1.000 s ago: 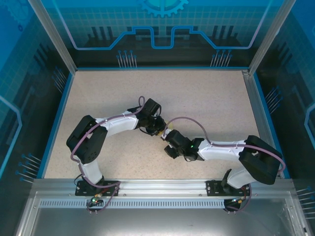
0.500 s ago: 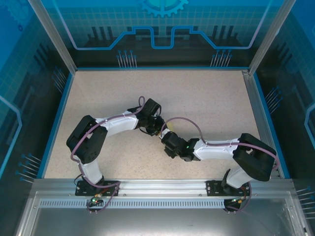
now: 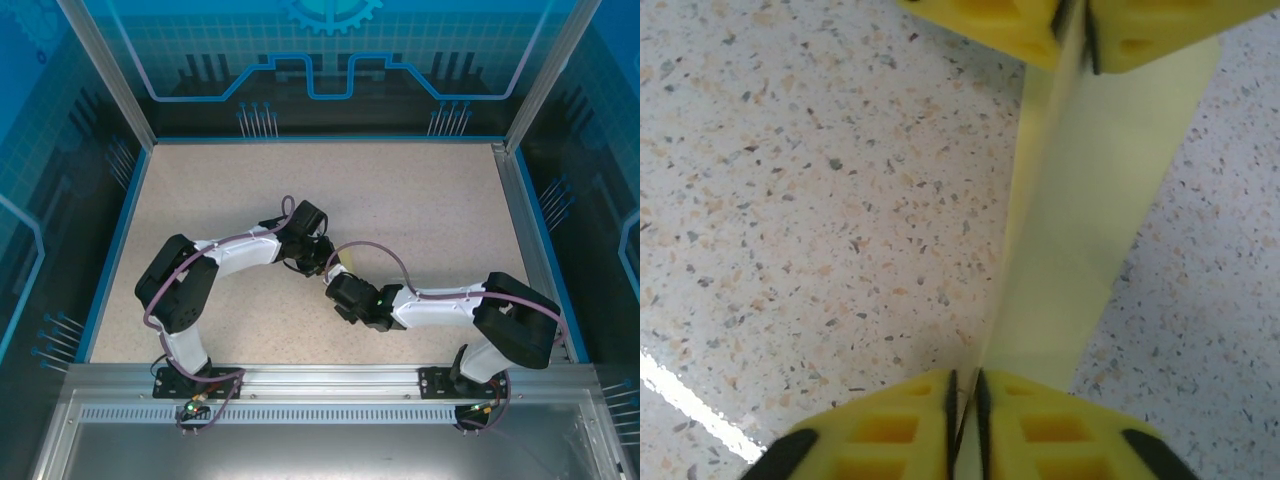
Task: Fold a paper plane with a square sheet of paper (pick it up from the middle)
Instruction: Fold the wing for the fifth time at the center of the table.
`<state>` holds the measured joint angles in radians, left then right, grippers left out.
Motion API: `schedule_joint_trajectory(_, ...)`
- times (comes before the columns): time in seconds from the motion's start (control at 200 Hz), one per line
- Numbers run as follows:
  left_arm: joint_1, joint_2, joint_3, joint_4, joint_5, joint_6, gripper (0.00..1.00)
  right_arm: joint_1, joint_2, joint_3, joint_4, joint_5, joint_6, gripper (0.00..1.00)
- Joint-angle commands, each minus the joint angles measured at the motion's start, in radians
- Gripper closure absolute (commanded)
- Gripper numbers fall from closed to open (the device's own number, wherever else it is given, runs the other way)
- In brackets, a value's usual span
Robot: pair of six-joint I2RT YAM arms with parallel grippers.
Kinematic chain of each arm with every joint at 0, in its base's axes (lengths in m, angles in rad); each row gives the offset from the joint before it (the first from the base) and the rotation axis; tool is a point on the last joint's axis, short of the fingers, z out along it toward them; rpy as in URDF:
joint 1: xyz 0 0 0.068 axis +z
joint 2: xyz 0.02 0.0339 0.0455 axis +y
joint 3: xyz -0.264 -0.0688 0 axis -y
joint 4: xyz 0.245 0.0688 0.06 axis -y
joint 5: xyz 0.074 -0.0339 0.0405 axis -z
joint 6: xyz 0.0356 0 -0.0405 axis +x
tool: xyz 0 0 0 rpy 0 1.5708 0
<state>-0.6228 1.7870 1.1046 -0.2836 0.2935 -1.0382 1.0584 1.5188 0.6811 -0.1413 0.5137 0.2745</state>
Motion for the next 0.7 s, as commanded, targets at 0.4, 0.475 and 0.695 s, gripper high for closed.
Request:
schedule_joint_trajectory(0.4,0.026,-0.111,-0.023,-0.056,-0.069,0.037,0.67,-0.067,-0.091,-0.039,0.094,-0.202,0.040,1.00)
schedule_joint_trajectory(0.475,0.035,-0.156,-0.043,-0.067,-0.101,0.045,0.56,-0.120,-0.133,-0.069,0.140,-0.348,0.047,1.00)
schedule_joint_trajectory(0.695,0.046,-0.251,-0.097,-0.046,-0.152,0.060,0.42,-0.253,-0.176,-0.120,0.237,-0.643,0.089,1.00)
